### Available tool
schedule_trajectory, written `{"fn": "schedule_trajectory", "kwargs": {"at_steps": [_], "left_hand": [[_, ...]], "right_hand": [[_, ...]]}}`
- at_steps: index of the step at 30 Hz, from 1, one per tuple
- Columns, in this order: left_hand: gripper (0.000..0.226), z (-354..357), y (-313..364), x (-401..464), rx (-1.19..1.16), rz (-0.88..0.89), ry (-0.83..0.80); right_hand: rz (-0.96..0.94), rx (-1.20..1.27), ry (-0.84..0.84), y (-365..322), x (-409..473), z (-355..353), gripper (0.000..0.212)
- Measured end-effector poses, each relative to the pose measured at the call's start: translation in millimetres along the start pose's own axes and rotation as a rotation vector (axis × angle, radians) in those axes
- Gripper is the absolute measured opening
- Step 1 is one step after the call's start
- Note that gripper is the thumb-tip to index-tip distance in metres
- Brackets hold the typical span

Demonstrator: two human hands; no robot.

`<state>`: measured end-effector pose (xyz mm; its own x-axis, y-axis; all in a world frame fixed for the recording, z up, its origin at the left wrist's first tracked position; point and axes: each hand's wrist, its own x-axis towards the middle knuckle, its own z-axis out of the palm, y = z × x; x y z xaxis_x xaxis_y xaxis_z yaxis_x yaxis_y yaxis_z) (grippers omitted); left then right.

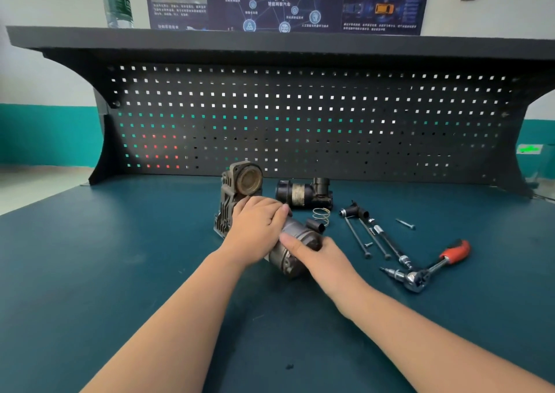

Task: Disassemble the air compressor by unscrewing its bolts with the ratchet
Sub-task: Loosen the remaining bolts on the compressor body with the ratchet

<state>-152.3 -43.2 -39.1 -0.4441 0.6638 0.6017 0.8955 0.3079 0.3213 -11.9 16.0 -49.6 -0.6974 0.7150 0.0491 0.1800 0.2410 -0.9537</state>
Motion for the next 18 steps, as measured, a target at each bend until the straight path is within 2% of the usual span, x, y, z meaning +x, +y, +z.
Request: {"fn": "schedule_trajectory", "kwargs": {"at_steps": [3,10,14,18], "left_hand": [[0.037,1.0,-0.9,-0.5,-0.01,0.0,0.019],[0.037,2.5,-0.6,1.3,-0.029,-0.034,0.032],[0.039,3.6,0.2,-1.3,0.034,-0.019,0.051],[0.037,3.9,1.3,-1.1,0.023,-0.027,0.07]], "right_hand": [[0.006,-0.058,0.022,0.0,5.1,2.4,0.066],[0.02,-0.167,-0.064,-7.8,5.5,-0.6,0.062],[0.014,-0.34,0.019,-7.1,-2.3,2.0,0.071],[0.015,-0.248,0.057,-6.3,-6.3,1.8,0.059]]}}
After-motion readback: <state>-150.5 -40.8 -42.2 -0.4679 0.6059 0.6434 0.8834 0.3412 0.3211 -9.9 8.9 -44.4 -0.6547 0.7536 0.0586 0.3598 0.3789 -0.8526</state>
